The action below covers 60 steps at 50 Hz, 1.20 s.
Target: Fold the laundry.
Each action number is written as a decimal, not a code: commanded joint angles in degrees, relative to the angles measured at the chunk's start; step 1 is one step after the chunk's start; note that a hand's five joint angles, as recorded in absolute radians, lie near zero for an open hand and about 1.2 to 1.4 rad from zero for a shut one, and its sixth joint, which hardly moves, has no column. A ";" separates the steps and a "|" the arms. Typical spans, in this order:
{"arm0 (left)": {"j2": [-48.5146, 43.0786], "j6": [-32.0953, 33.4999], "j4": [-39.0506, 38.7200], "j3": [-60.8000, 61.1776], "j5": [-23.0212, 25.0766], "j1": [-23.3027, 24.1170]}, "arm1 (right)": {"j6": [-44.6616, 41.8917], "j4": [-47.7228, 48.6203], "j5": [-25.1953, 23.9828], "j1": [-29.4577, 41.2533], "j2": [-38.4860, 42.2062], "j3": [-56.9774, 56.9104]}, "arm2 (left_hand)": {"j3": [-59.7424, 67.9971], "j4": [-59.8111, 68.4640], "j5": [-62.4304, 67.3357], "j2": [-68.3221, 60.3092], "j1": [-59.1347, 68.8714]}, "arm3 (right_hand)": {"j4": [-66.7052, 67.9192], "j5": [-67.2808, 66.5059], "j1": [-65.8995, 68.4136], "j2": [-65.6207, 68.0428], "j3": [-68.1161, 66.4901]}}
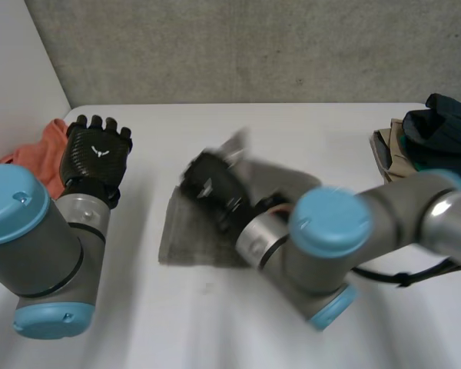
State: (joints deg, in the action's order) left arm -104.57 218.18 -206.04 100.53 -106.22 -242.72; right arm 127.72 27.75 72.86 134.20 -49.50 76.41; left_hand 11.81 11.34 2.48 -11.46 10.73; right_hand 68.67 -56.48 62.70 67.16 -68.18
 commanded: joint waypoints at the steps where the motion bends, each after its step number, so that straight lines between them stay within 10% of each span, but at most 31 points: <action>1: -0.55 -1.35 0.11 0.81 0.14 -0.21 | -3.35 -0.68 -3.78 3.26 6.69 -0.74 | -1.81 -1.34 -2.48 1.46 -0.73 | 1.40 -3.59 7.37 2.91 -1.89; 4: -0.81 -1.35 -0.07 0.55 0.22 -0.29 | -2.66 -0.77 -1.33 2.74 4.60 0.22 | -1.81 -1.34 -2.48 1.46 -0.73 | -58.67 56.48 -52.70 -57.16 58.18; 15: -3.44 -2.58 -0.51 -3.49 6.28 3.91 | 16.66 -6.81 6.59 -9.02 -13.60 13.57 | -1.81 -1.34 -2.48 1.46 -0.73 | -58.67 56.48 -52.70 -57.16 58.18; 23: -10.12 -5.48 -0.24 -8.07 7.78 8.67 | 20.12 -19.39 7.82 -15.44 -12.83 18.41 | -1.81 -1.34 -2.48 1.46 -0.73 | -58.67 56.48 -52.70 -57.16 58.18; 26: -11.27 -5.40 0.02 -8.42 7.69 8.93 | 19.41 -20.81 9.49 -18.35 -11.77 18.95 | -1.81 -1.34 -2.48 1.46 -0.73 | -39.85 37.65 -33.88 -38.34 39.36; 29: -11.27 -5.40 0.11 -7.89 7.69 8.93 | 17.48 -21.16 12.56 -21.08 -11.85 18.60 | -1.81 -1.34 -2.48 1.46 -0.73 | 11.20 -13.40 17.17 12.71 -11.69; 40: -5.12 -5.57 0.46 -4.38 7.61 6.65 | 4.04 -5.61 18.28 -15.56 -21.61 15.88 | -1.81 -1.34 -2.48 1.46 -0.73 | 11.33 -13.52 17.30 12.84 -11.82; 47: -1.35 -5.66 0.46 -1.57 7.52 4.02 | 0.52 -7.00 12.41 0.78 -10.39 7.45 | -1.81 -1.34 -2.48 1.46 -0.73 | 11.33 -13.52 17.30 12.84 -11.82; 54: -0.28 -7.24 0.72 0.98 7.52 1.99 | 1.57 -10.61 3.35 2.82 -3.68 7.00 | -1.81 -1.34 -2.48 1.46 -0.73 | 11.33 -13.52 17.30 12.84 -11.82; 58: -0.37 -8.73 0.81 1.34 7.61 1.99 | 7.34 -11.23 2.55 2.39 -4.81 8.22 | -1.81 -1.34 -2.48 1.46 -0.73 | -58.67 56.48 -52.70 -57.16 58.18; 60: -0.72 -9.09 0.72 0.64 7.69 2.25 | 11.48 -11.14 1.94 0.64 -6.92 9.01 | -1.81 -1.34 -2.48 1.46 -0.73 | -58.67 56.48 -52.70 -57.16 58.18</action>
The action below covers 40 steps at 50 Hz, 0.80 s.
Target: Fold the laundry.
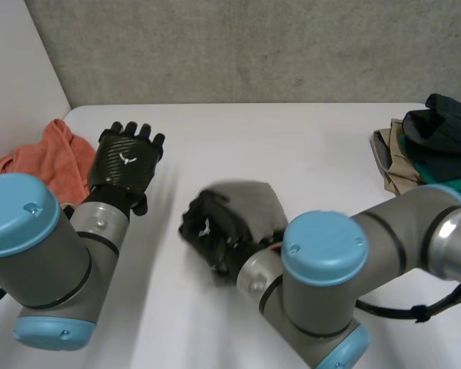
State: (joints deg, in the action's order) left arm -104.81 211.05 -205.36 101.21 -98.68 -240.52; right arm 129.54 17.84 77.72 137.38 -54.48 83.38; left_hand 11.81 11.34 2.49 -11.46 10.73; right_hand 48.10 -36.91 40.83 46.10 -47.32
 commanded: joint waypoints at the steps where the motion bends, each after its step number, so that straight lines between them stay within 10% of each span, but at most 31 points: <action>1: -0.49 -1.96 -0.04 -0.31 0.24 -0.04 | 11.77 -1.14 -2.93 -4.04 -3.43 2.40 | -1.81 -1.34 -2.49 1.46 -0.73 | -38.10 36.91 -30.83 -36.10 37.32; 11: -6.63 -3.71 -0.21 -12.17 0.42 7.07 | 40.17 -7.20 -2.57 -17.85 -13.90 0.74 | -1.42 -0.96 -2.10 1.08 -0.35 | -38.10 36.91 -30.83 -36.10 37.32; 31: -24.66 -14.35 23.78 -26.07 -4.93 11.91 | 38.87 -29.35 -4.25 -20.05 8.15 -15.35 | 0.09 0.55 -0.59 -0.44 1.17 | -38.10 36.91 -30.83 -36.10 37.32; 40: -23.96 -14.09 28.61 -26.59 -6.70 12.62 | 30.78 -28.66 1.46 -19.52 3.42 -14.30 | 0.26 0.72 -0.42 -0.61 1.33 | -38.10 36.91 -30.83 -36.10 37.32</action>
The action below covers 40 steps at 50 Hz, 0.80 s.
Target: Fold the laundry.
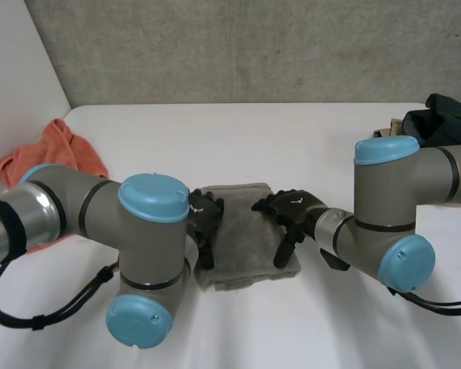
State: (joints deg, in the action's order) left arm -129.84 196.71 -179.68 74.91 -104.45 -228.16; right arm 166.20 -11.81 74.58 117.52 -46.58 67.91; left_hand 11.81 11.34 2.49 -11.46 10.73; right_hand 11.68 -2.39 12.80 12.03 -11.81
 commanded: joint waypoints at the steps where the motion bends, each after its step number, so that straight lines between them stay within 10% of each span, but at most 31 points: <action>1: 1.61 0.34 2.93 -0.55 -0.93 0.26 | -6.15 1.52 5.14 0.34 -5.70 1.52 | 0.25 0.72 -0.42 -0.61 1.33 | -1.68 2.39 -2.80 -2.03 1.81; 15: 20.33 0.34 -5.86 1.90 6.18 -1.40 | -12.74 28.32 6.02 4.29 -22.41 27.17 | -0.76 -0.29 -1.43 0.40 0.32 | -1.68 2.39 -2.80 -2.03 1.81; 24: 21.39 -0.62 -5.86 4.63 17.69 -4.83 | -15.91 38.16 6.63 10.01 -16.63 36.86 | -0.08 0.38 -0.76 -0.27 0.99 | -1.68 2.39 -2.80 -2.03 1.81; 40: 20.60 -2.03 -6.21 5.95 17.79 -4.75 | -18.90 44.15 7.16 9.75 -6.77 30.80 | -0.08 0.38 -0.76 -0.27 0.99 | 13.36 -12.65 12.23 13.01 -13.23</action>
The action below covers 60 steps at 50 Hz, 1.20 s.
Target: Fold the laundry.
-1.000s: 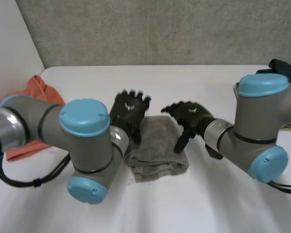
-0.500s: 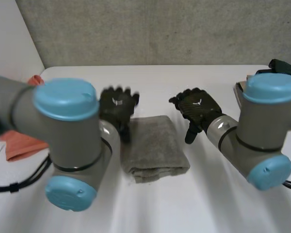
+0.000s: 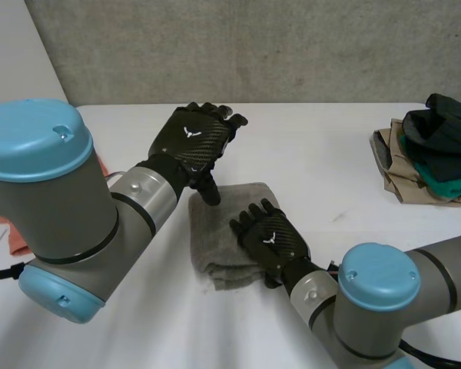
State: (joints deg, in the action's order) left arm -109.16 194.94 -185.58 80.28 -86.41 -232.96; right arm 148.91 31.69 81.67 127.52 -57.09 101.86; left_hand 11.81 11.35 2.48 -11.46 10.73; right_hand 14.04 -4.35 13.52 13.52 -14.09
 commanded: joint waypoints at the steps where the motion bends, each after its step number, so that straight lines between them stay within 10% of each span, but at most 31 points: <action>1: -0.09 -0.26 -0.22 0.66 -0.25 -0.04 | -1.60 0.65 -0.02 -0.26 3.82 -3.25 | -0.08 0.38 -0.75 -0.27 0.99 | 12.18 -11.87 12.70 12.70 -12.13; 24: 0.35 -0.17 -0.31 2.25 -0.25 0.05 | -0.63 0.39 -0.11 -0.17 6.89 -12.47 | -0.08 0.38 -0.75 -0.27 0.99 | 14.88 -14.56 15.40 15.39 -14.83; 32: 0.88 -0.26 -0.31 2.25 -0.25 0.05 | -0.72 0.30 0.24 -0.35 8.31 -15.90 | -0.25 0.21 -0.92 -0.10 0.83 | 65.92 -65.60 66.44 66.43 -65.87; 37: 1.84 -0.26 -0.40 1.89 -0.25 0.05 | -0.81 0.48 0.33 -1.48 5.24 -18.01 | -0.42 0.04 -1.09 0.07 0.66 | 65.96 -65.65 66.48 66.48 -65.91; 60: 5.28 -0.87 -4.09 -0.92 0.54 3.30 | 7.88 9.26 -3.45 -35.38 -2.16 -39.72 | -1.26 -0.80 -1.93 0.91 -0.18 | 65.96 -65.65 66.48 66.48 -65.91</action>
State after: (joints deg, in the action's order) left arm -103.79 194.33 -189.69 79.47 -85.99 -231.15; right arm 151.65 36.23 78.84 102.30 -60.26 64.90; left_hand 11.81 11.34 2.48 -11.46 10.73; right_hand 68.49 -52.78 58.82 64.56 -65.27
